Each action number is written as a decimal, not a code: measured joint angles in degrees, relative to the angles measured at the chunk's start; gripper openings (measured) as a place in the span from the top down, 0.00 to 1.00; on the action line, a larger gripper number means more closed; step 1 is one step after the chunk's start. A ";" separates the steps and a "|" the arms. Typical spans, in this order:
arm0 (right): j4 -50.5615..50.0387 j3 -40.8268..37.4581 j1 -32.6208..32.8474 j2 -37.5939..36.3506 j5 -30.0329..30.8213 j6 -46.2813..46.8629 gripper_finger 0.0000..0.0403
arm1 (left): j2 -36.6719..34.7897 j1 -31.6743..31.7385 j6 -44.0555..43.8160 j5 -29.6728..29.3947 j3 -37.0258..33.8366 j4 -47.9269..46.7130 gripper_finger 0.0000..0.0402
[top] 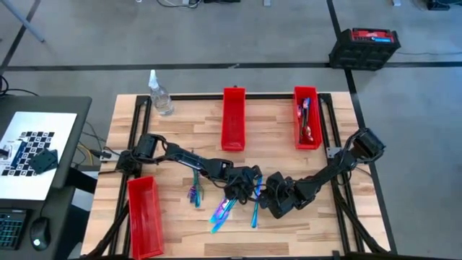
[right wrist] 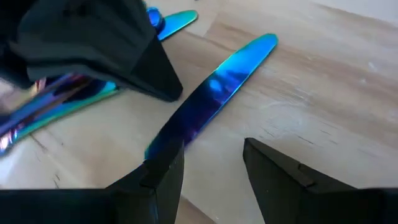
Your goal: Sort silverware
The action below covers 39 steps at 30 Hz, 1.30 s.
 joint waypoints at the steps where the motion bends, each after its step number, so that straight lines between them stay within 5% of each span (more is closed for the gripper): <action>1: -0.08 -0.01 -0.21 0.01 -0.01 0.38 0.60 | 0.03 0.00 -0.25 0.08 0.00 0.20 1.00; 17: 3.30 -0.09 -3.60 -0.10 -4.46 -10.44 0.60 | -0.63 -0.52 4.02 -1.70 0.20 1.62 0.99; 29: -5.18 -0.39 1.22 -4.71 -4.10 0.84 0.60 | -0.27 0.12 4.31 -2.76 6.13 -7.37 0.73; 39: 16.21 -10.85 -0.24 -4.46 2.07 8.39 0.60 | 0.39 0.63 8.06 -1.76 5.73 -6.61 0.69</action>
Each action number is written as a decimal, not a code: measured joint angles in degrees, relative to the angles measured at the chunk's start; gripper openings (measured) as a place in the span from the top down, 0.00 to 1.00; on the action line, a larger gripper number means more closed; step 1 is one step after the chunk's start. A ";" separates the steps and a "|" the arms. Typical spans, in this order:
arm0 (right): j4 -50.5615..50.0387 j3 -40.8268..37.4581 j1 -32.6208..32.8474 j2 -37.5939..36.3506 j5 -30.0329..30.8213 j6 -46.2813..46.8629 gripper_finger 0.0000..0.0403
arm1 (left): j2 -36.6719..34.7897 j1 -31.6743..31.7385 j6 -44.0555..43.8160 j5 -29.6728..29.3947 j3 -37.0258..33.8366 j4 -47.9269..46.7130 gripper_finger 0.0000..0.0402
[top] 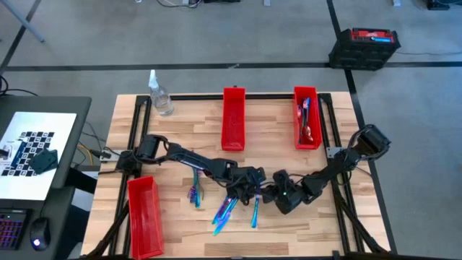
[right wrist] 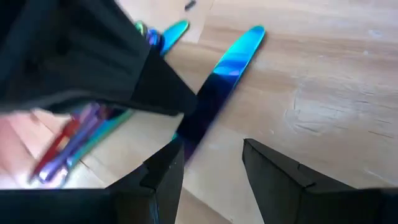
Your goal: Sort silverware
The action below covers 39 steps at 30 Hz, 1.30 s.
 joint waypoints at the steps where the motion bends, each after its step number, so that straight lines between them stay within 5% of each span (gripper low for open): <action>1: 1.61 -0.93 0.00 -0.01 0.10 0.32 0.60 | 0.02 0.06 0.00 0.02 -0.02 0.51 0.69; 7: 5.91 -3.17 -0.62 -0.01 -0.89 0.08 0.66 | 0.11 0.24 0.24 0.07 -0.07 1.26 0.70; 14: 7.68 -3.40 -3.26 0.03 -6.27 -8.23 0.97 | 0.11 0.47 0.38 1.08 -0.11 1.43 0.70; 39: 10.54 -3.42 -7.77 0.46 -13.32 -14.50 1.00 | 3.13 1.77 9.97 7.43 -0.07 4.03 0.70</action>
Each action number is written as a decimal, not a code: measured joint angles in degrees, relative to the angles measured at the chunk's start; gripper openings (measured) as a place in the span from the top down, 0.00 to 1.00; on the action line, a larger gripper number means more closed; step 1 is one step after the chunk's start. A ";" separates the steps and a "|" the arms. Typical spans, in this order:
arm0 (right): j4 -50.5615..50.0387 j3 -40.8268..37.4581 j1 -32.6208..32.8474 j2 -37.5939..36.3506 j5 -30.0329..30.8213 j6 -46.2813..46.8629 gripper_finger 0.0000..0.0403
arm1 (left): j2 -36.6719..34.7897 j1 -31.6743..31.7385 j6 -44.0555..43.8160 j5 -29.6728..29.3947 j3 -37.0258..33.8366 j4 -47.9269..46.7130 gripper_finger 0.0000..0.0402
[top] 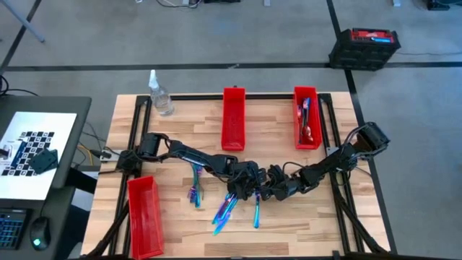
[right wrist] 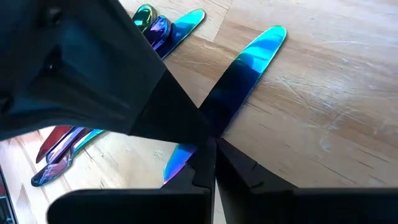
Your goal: Sort silverware
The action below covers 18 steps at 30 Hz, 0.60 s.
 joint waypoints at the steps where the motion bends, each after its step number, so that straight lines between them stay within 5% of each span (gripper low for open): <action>1: 0.18 0.00 -0.02 0.36 0.00 0.18 1.00 | 0.02 0.00 0.01 -0.11 -0.01 0.24 0.70; 18: 3.88 -0.34 1.04 1.74 2.31 -5.66 1.00 | 0.22 0.20 0.87 1.34 -0.15 1.06 0.79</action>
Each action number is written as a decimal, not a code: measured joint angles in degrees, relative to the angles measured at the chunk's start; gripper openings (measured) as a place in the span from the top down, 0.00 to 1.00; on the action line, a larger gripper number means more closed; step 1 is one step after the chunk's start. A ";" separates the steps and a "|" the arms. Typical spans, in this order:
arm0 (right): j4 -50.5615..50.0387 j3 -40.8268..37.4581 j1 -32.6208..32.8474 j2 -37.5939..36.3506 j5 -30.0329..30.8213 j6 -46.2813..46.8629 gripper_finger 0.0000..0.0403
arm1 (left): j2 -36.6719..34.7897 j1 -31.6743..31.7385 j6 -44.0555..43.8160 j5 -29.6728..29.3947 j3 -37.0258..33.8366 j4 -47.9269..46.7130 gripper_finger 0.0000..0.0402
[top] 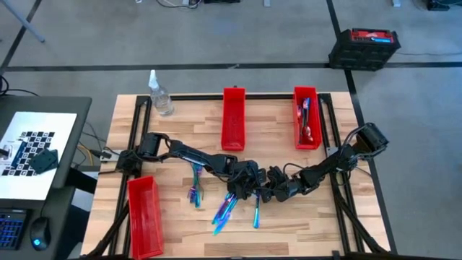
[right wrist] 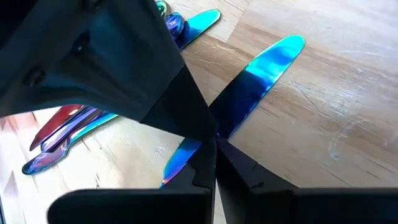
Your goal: Sort silverware
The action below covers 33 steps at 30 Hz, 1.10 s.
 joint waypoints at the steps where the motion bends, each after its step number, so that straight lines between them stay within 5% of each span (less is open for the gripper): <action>1: 0.90 -0.33 0.13 0.00 0.06 -0.56 1.00 | 0.00 0.00 0.20 0.02 0.00 0.05 0.79; 8: 8.29 -2.18 1.09 -0.02 1.40 -2.72 1.00 | 0.32 -0.37 -0.02 -0.82 0.15 3.45 0.81; 17: 3.76 -2.44 2.21 -4.27 0.52 -4.47 1.00 | -0.81 -0.67 -4.59 -6.22 1.06 0.45 0.81; 22: -3.84 -2.25 7.92 -14.36 -2.86 -9.67 1.00 | -5.19 0.06 -28.22 -6.67 3.05 -9.17 0.80; 26: -4.81 -2.25 14.23 -17.72 -2.85 -10.78 1.00 | -10.31 1.27 -49.00 1.80 5.11 -9.86 0.81; 33: -7.27 2.24 17.63 -9.78 -3.83 -12.03 1.00 | -8.40 -0.67 -53.04 4.66 4.87 -9.52 0.84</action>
